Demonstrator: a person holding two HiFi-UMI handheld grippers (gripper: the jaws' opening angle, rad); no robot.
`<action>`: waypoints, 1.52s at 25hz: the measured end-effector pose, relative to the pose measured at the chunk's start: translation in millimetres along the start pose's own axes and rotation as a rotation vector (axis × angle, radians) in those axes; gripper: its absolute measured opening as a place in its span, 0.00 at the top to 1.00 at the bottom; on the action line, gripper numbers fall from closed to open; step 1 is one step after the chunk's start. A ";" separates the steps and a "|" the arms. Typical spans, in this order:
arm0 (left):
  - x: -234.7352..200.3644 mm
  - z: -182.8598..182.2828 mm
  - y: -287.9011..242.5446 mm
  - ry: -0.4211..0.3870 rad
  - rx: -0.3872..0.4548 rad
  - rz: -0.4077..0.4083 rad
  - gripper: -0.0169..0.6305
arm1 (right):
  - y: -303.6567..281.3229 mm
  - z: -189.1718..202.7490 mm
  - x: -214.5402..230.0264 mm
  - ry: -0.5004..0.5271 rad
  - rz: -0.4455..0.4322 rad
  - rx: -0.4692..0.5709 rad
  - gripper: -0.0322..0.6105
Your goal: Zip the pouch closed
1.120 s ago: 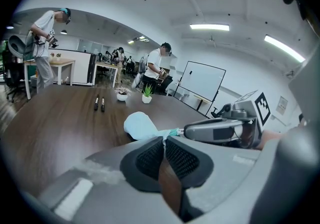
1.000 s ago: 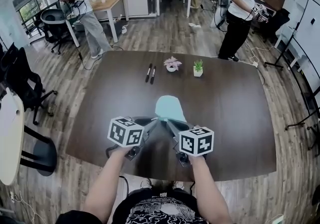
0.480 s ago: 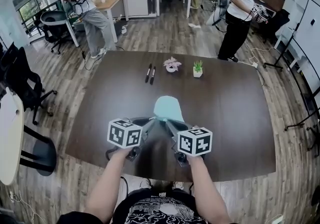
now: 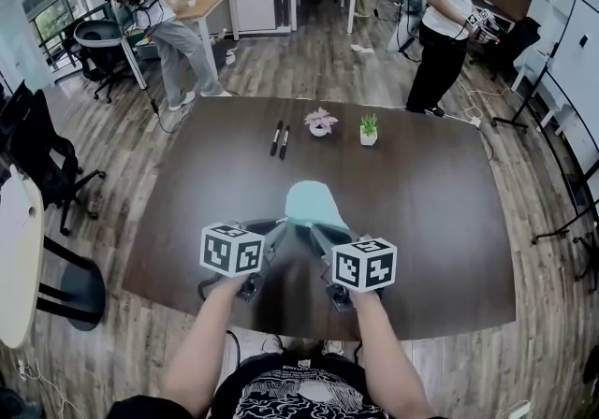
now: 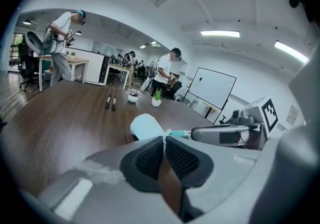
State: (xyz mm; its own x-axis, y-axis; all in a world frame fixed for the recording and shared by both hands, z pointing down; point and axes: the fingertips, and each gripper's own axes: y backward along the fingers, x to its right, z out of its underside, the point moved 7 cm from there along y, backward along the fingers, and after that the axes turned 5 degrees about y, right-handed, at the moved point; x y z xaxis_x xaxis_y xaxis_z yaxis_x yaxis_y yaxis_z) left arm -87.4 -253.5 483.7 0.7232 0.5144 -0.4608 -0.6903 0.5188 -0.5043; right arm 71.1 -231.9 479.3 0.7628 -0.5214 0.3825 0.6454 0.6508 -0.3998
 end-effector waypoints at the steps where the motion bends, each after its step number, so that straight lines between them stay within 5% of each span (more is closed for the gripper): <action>1: -1.4 0.3 -0.2 0.006 -0.001 -0.005 0.94 | 0.2 0.4 1.0 0.000 0.005 -0.003 0.94; 38: -29.6 -3.3 17.9 0.097 0.085 -0.102 0.94 | 8.2 -5.3 16.5 0.000 0.053 0.006 0.94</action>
State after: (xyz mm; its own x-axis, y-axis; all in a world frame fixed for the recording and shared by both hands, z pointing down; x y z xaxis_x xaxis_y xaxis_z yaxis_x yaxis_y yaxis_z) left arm -121.1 -261.7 485.9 0.7856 0.3894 -0.4808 -0.6091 0.6232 -0.4904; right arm 89.2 -238.1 478.0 0.7957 -0.4862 0.3613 0.6041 0.6809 -0.4140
